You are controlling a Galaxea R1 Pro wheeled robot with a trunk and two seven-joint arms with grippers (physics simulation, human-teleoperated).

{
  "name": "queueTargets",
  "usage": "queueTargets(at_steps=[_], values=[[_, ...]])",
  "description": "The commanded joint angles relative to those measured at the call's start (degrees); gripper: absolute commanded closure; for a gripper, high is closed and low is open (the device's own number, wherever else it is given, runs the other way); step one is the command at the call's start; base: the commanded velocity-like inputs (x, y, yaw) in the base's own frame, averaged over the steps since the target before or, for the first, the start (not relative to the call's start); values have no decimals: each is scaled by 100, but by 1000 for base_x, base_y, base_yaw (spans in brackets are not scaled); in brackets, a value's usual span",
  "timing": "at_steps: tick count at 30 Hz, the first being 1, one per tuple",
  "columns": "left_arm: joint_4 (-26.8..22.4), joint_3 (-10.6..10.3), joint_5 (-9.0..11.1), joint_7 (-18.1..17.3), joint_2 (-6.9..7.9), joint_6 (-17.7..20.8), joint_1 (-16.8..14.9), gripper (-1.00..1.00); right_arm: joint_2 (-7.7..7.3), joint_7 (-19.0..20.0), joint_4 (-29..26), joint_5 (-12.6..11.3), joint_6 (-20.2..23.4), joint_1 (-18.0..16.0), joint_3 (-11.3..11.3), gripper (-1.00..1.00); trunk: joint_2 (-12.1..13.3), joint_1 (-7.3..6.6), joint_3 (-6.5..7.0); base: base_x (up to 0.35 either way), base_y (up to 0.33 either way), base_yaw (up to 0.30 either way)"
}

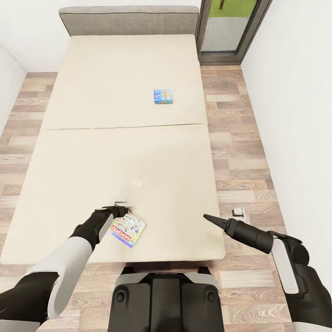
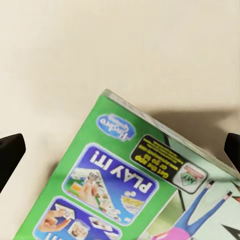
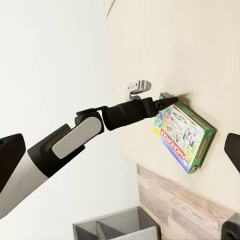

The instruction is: Put all the toys in the child's room - the three board games (two on the bed and one on the table), the two jigsaw puzzles on the table, and the tennis ball on the table - inside the toy box on the table in the child's room.

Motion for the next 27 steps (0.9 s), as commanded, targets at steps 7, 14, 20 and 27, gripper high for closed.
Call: queueTargets(at_steps=[7,14,20,27], values=[[-10,0,-1,16,-1,33,0,-100,8,26,2,47,18,-4,-3,-100,-9,3,-6,-66,0,0],[-10,-3,-3,16,0,11,0,-100,8,26,2,48,18,-1,1,-100,-9,3,-6,-45,0,0],[5,-4,-25,16,-3,-145,0,-100,8,27,2,48,18,-2,4,-100,-9,3,-6,-97,0,0],[7,-4,-28,16,-3,-157,0,-100,8,27,2,48,18,-3,3,-100,-9,3,-6,-129,0,0]])
